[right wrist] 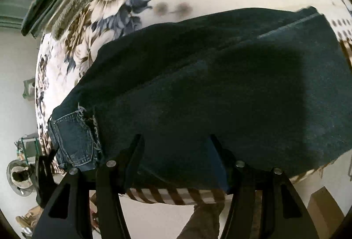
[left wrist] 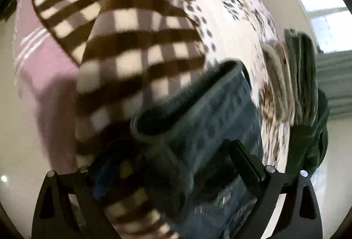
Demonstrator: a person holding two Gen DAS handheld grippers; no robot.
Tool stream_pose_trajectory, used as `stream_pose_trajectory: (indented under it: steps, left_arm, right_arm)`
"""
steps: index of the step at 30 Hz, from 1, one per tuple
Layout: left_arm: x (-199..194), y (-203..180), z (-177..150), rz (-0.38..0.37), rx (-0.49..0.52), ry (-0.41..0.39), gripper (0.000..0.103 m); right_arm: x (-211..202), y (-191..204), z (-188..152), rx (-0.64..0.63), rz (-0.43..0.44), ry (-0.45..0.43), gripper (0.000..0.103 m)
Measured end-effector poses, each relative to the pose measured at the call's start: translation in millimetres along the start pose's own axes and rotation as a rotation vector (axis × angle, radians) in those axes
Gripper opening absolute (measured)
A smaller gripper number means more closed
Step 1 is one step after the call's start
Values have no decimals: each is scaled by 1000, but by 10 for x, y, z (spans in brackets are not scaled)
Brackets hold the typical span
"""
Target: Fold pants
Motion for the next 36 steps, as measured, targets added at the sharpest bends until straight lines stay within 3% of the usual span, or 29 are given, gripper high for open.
stream_pose_trajectory:
  steps: [2,4,7,18,25,31,34,36]
  left_arm:
    - [-39,-29,95,-32,-26,-42,78]
    - [-96,-80,109,-4,4,-56,45]
    - [-290,-158,92,-21,60,-95,29]
    - [-853,-798,-199,-6,273,-185,19]
    - [-1196,-1620,-634,-116,409,-221,16]
    - [-1120,-2438,-1521,-261,567,-107,16]
    - [-803,-2701,-2250,-306,656,31,16]
    - [-442,-2745,-2763,-290,744,146,16]
  right_arm:
    - [11,56,5,-15,-14,2,61]
    - [21,107,16,-29,-18,3,61]
    - [30,155,15,-43,-25,-3,61]
    - [-6,84,-63,-55,30,-1,61]
    - [-341,-206,6,-54,80,-30,61]
    - [-800,-723,193,0,106,-103,61]
    - [-988,-1074,274,38,93,-130,61]
    - [-1080,-1337,321,65,64,-143,61]
Point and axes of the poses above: each gripper's, at about its wrist camera, not at the fingertips, and x roughly the way its jaws point, y to its left, z to its top, the point moved 8 cm from there along x, roughly the way its jaws point, and after that the axes turned 2 degrees about -z, right-handed, at the moved point
